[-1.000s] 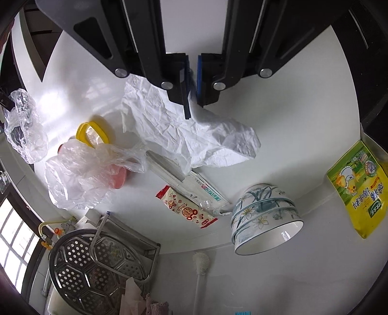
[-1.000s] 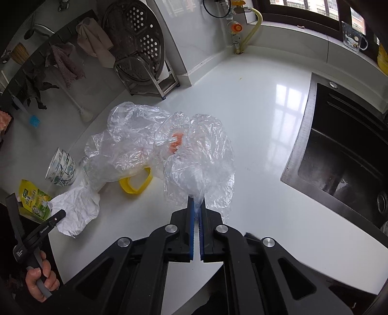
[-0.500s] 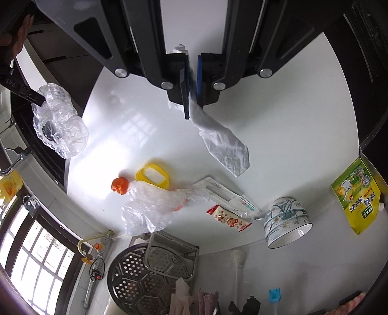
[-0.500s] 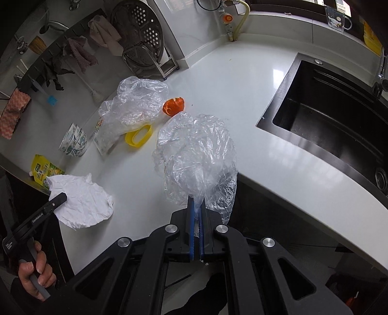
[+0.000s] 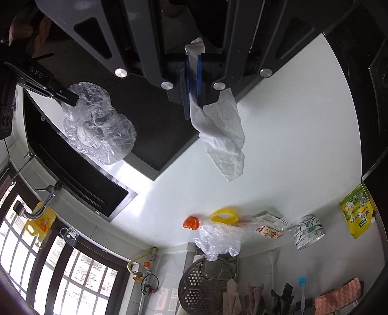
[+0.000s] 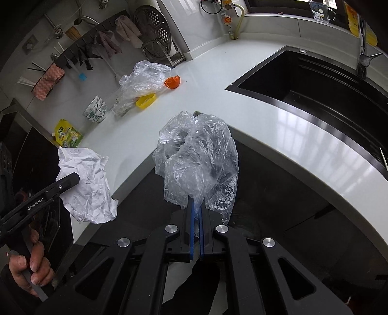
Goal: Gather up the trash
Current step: 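Carry the paper towel and plastic bag down over the trash bin, then open both tools to drop the towel and bag into the bin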
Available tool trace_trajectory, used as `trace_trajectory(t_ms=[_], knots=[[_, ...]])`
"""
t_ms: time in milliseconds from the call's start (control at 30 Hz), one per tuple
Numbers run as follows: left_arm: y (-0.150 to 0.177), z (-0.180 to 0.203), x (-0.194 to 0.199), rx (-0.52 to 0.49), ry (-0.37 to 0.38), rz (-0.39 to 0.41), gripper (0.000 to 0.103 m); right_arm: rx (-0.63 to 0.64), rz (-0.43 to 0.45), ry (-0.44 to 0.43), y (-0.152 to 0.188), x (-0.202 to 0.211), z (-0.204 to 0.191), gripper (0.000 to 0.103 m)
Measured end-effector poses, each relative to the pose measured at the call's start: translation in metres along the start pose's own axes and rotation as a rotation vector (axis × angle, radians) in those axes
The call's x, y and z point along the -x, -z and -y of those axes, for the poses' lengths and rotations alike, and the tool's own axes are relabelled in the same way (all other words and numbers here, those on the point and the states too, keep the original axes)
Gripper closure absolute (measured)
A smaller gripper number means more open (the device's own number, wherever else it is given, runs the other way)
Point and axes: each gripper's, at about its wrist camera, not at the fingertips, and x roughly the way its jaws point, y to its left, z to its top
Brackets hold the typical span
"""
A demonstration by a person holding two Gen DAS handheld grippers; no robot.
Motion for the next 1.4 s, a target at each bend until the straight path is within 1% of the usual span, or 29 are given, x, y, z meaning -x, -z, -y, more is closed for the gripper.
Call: trace_trajectory(t_ms=[67,167,267,367,500,567,700,833,933,1033,1100,1233,1400], knots=[[0.019,0.014,-0.001,0.001,0.011,-0.014,0.098,-0.013,-0.015,-0.003,0.019,0.0,0.01,0.1],[0.041,0.027,-0.01,0.018,0.032,-0.061,0.098,-0.061,-0.057,-0.006,0.047,-0.006,0.028,0.1],[0.058,0.036,-0.021,-0.001,0.036,-0.093,0.098,-0.1,-0.092,0.006,0.071,-0.018,0.043,0.1],[0.071,0.041,-0.04,-0.042,0.035,-0.114,0.098,-0.134,-0.11,0.032,0.09,-0.038,0.057,0.1],[0.093,0.042,-0.082,-0.097,0.061,-0.152,0.098,-0.166,-0.125,0.079,0.116,-0.073,0.072,0.1],[0.106,0.04,-0.11,-0.117,0.079,-0.176,0.098,-0.182,-0.145,0.095,0.13,-0.1,0.08,0.1],[0.139,0.035,-0.172,-0.152,0.114,-0.214,0.098,-0.203,-0.19,0.099,0.163,-0.166,0.097,0.1],[0.175,0.03,-0.245,-0.192,0.109,-0.253,0.098,-0.228,-0.232,0.091,0.194,-0.238,0.119,0.1],[0.201,0.025,-0.299,-0.198,0.119,-0.294,0.098,-0.255,-0.264,0.091,0.213,-0.292,0.14,0.1],[0.222,0.021,-0.344,-0.197,0.143,-0.32,0.098,-0.271,-0.279,0.099,0.227,-0.337,0.161,0.1],[0.234,0.019,-0.369,-0.199,0.153,-0.33,0.098,-0.266,-0.298,0.108,0.234,-0.366,0.172,0.1],[0.258,0.019,-0.412,-0.214,0.144,-0.347,0.098,-0.292,-0.331,0.106,0.245,-0.413,0.193,0.1],[0.271,0.01,-0.448,-0.197,0.107,-0.372,0.098,-0.326,-0.368,0.098,0.259,-0.449,0.21,0.1]])
